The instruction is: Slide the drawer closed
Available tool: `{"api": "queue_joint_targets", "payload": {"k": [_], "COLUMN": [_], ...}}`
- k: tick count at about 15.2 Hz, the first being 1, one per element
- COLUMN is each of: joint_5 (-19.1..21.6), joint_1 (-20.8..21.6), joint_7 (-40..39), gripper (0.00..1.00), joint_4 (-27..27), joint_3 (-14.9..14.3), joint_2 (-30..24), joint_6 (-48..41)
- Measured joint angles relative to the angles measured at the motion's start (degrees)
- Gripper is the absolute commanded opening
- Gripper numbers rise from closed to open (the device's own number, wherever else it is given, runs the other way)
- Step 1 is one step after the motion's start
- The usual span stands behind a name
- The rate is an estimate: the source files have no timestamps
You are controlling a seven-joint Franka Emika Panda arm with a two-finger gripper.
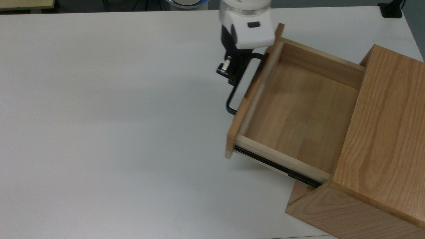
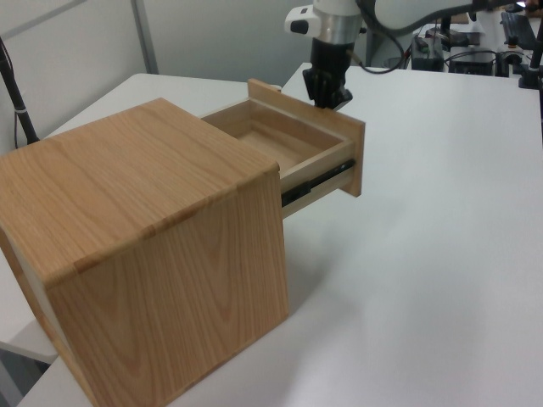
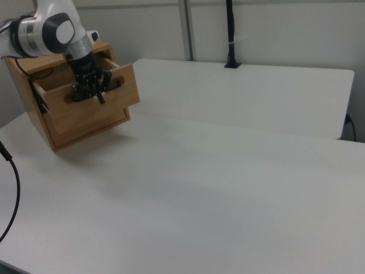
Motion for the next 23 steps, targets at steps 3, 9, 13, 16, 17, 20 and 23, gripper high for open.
{"api": "queue_joint_targets", "payload": {"k": [3,9,13,16,17,20,23], "joint_5": [0.17,0.43,0.44,0.44,0.44,0.44,0.44], "joint_1": [0.83,2.70,5.04,6.79,7.02,7.38,7.98], "joint_7": [4.91,10.42,12.74,14.22,14.46,14.72,15.23], "gripper": [0.00,0.00,0.00,0.00,0.00,0.00,0.00], "joint_4": [0.78,4.10,4.02,4.05,4.09,4.38,5.38], "joint_3": [1.99,5.03,5.86,5.92,5.92,5.93,5.94], "joint_2": [1.82,6.56,10.63,12.29,12.54,13.53,14.72], "joint_6": [7.19,12.95,17.77,20.73,21.31,22.76,23.69]}}
